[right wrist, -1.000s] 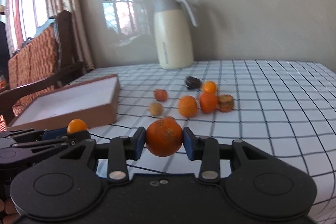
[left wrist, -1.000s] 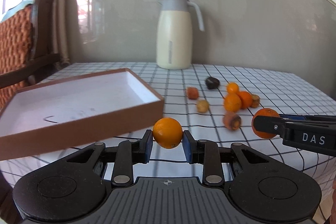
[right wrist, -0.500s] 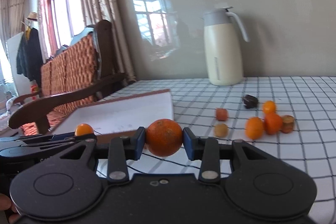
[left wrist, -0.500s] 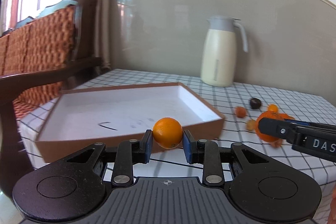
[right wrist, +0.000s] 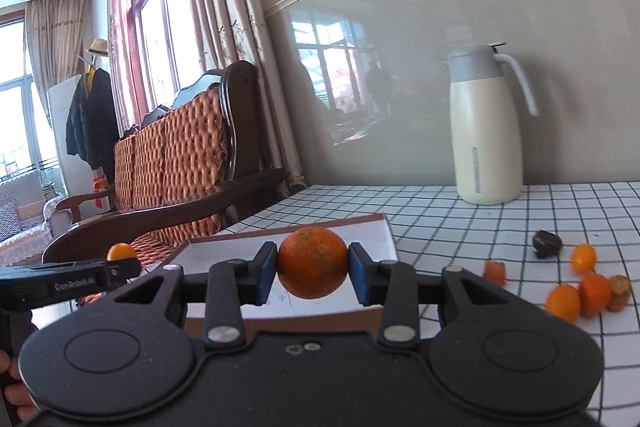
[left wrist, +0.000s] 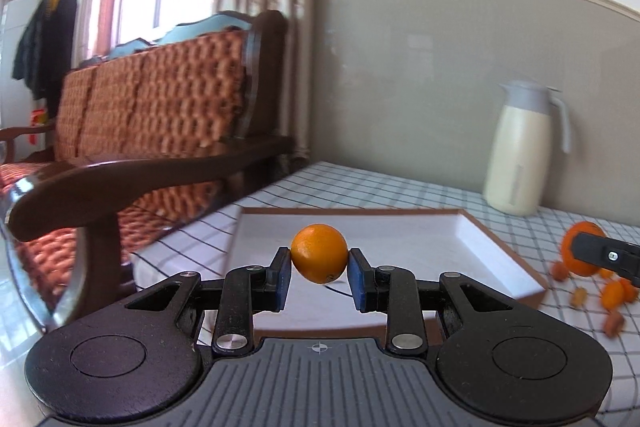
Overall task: Organize fruits
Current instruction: 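Open the right tool over the box while the left tool releases its orange inside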
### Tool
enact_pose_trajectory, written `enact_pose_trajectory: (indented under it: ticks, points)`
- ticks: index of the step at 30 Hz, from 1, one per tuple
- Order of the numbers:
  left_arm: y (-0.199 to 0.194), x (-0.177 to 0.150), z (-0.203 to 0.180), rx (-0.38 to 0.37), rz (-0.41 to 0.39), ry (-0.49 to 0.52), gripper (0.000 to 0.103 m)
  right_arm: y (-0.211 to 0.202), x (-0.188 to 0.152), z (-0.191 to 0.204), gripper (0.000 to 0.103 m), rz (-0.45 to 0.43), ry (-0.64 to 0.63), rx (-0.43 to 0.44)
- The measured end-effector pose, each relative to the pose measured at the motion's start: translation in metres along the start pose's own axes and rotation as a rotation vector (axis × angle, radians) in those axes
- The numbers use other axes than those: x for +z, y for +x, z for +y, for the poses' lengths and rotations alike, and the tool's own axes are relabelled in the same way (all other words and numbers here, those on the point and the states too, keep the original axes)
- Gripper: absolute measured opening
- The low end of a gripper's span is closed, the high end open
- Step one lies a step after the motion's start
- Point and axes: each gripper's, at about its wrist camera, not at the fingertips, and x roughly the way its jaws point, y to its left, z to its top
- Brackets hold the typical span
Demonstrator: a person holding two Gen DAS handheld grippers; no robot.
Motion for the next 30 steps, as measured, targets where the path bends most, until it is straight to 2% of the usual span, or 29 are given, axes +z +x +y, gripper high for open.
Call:
enact_pose_trajectory:
  ticks: [9,20,28,29,30]
  points:
    - [0.031,0.005,0.025,0.085,0.013,-0.062,0.031,0.040,0.012,-0.001,0.030,-0.010,-0.037,-0.009]
    - [0.057,0.002,0.018,0.109,0.060,-0.068,0.031,0.075,0.004,-0.023,0.030,0.043,-0.004,-0.069]
    - [0.079,-0.005,0.014,0.146,0.142,-0.058,0.031,0.104,-0.006,-0.028,0.033,0.161,0.006,-0.095]
    - [0.082,-0.005,0.014,0.158,0.159,-0.060,0.031,0.103,-0.007,-0.028,0.034,0.151,0.009,-0.114]
    - [0.086,-0.005,0.015,0.160,0.183,-0.068,0.038,0.098,-0.005,-0.029,0.036,0.125,0.023,-0.122]
